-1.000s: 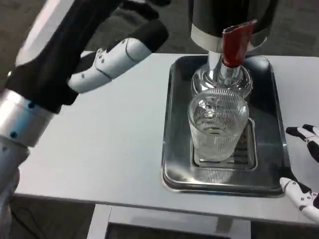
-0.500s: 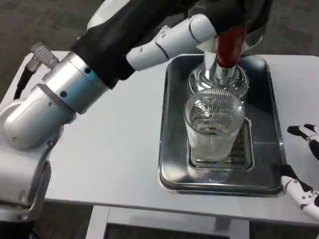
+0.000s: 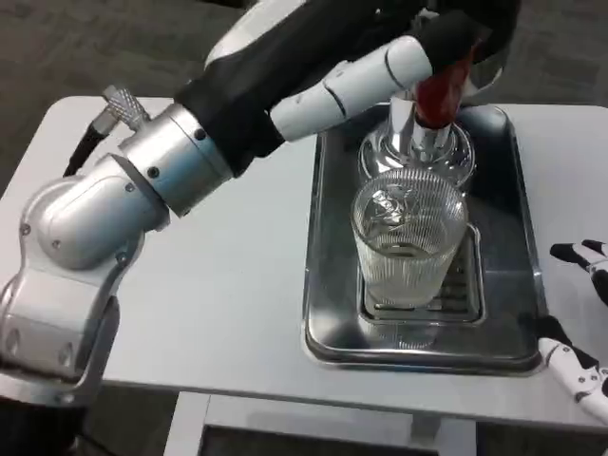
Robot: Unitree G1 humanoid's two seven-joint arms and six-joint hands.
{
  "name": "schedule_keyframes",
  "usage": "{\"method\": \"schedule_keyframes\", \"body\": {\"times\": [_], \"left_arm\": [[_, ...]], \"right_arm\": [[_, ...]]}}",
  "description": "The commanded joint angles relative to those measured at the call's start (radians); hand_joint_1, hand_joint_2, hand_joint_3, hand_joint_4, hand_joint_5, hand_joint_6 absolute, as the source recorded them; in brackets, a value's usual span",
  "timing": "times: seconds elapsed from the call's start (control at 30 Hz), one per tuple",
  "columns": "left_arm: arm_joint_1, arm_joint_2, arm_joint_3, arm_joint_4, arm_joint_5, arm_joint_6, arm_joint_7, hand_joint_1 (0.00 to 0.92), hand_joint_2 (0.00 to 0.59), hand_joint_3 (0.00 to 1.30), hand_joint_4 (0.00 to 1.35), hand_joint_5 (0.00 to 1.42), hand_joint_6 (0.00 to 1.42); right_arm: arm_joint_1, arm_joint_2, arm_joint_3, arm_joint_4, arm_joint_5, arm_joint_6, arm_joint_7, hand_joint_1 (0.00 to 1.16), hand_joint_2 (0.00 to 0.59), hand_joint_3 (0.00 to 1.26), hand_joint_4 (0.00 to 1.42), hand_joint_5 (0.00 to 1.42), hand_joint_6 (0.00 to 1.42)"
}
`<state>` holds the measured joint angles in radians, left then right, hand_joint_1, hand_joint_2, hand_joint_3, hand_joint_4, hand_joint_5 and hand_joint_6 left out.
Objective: Grasp the cup under the faucet to collect the drink, then remove the cup.
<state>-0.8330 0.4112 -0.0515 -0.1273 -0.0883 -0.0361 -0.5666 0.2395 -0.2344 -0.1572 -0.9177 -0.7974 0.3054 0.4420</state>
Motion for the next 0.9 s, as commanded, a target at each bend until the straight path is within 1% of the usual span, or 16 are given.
{"method": "schedule_keyframes", "body": {"times": [0.03,0.13,0.3,0.57,0.8,0.9], "left_arm": [[0.014,0.007,0.008,-0.016,-0.041,0.027,-0.028,0.000,0.136,0.27,0.22,0.34,0.32],[0.023,0.013,0.016,-0.015,-0.057,0.040,-0.036,0.000,0.130,0.27,0.22,0.33,0.32],[0.035,0.042,0.013,-0.023,-0.066,0.060,-0.063,0.000,0.120,0.26,0.21,0.32,0.30],[0.036,0.062,0.004,-0.033,-0.058,0.071,-0.092,0.000,0.110,0.26,0.20,0.31,0.28],[0.037,0.095,-0.016,-0.048,-0.016,0.043,-0.110,0.000,0.105,0.25,0.19,0.29,0.27],[0.038,0.114,-0.029,-0.045,0.016,0.018,-0.125,0.000,0.102,0.25,0.19,0.29,0.26]], "right_arm": [[0.007,0.006,0.000,-0.012,0.004,0.005,-0.014,0.40,0.476,0.14,0.05,0.05,0.11],[0.004,0.005,0.001,-0.010,0.004,0.007,-0.013,0.40,0.476,0.14,0.05,0.05,0.11],[0.005,0.006,0.002,-0.011,0.007,0.009,-0.012,0.40,0.476,0.14,0.05,0.05,0.11],[0.010,0.006,0.002,-0.017,0.011,0.009,-0.013,0.40,0.476,0.14,0.05,0.05,0.11],[0.014,0.006,-0.003,-0.020,0.018,0.010,-0.011,0.40,0.476,0.14,0.05,0.05,0.11],[0.014,0.004,-0.003,-0.020,0.022,0.011,-0.012,0.40,0.476,0.14,0.05,0.05,0.11]]}}
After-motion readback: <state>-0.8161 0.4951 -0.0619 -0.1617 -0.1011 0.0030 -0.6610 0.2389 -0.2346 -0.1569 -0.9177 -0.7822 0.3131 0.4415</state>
